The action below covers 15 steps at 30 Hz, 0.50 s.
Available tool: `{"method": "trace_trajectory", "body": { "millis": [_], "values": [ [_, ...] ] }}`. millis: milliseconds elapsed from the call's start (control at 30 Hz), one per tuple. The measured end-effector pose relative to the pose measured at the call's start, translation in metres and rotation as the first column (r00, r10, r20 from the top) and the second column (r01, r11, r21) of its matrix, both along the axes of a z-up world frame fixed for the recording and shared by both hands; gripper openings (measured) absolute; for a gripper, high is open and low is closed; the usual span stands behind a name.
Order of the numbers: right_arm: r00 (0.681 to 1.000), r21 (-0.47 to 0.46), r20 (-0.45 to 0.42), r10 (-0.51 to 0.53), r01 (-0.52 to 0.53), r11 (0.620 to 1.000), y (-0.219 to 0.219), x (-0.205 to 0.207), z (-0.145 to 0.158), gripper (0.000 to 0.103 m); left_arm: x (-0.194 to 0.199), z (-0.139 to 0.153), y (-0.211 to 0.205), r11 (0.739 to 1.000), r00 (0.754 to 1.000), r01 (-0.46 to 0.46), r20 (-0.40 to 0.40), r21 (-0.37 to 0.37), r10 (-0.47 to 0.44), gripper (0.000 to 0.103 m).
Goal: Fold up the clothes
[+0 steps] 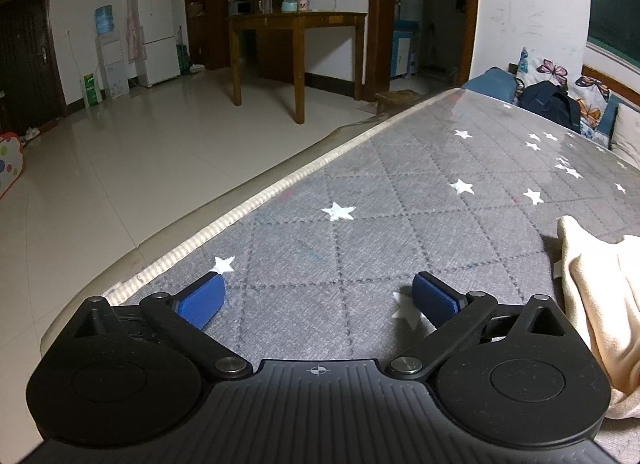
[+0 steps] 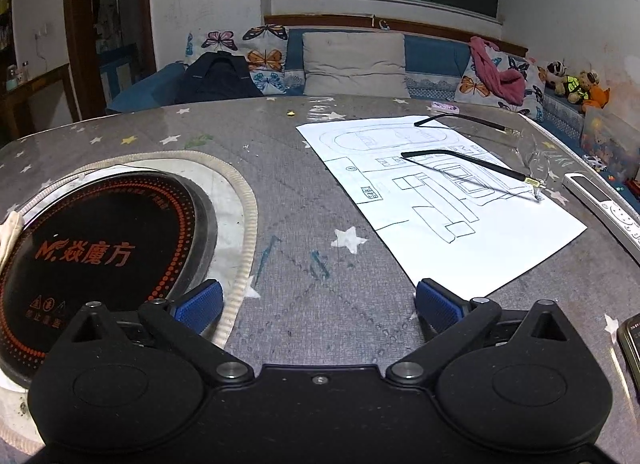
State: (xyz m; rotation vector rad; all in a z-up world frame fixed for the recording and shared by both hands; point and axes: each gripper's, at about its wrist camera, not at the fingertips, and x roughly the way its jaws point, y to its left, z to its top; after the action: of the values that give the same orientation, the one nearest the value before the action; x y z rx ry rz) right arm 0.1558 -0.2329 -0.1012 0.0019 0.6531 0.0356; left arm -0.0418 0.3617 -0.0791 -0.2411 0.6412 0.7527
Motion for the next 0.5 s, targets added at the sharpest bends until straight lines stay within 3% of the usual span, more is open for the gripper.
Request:
{"method": "trace_trajectory", "body": {
  "millis": [500],
  "values": [
    [1.000,0.002,-0.001,0.001,-0.001,1.000,-0.0005,0.0002,0.0006,0.103,0.0042,0.0012,-0.0006,1.000,1.000,0.000,-0.005,0.002,0.000,0.103]
  ]
}}
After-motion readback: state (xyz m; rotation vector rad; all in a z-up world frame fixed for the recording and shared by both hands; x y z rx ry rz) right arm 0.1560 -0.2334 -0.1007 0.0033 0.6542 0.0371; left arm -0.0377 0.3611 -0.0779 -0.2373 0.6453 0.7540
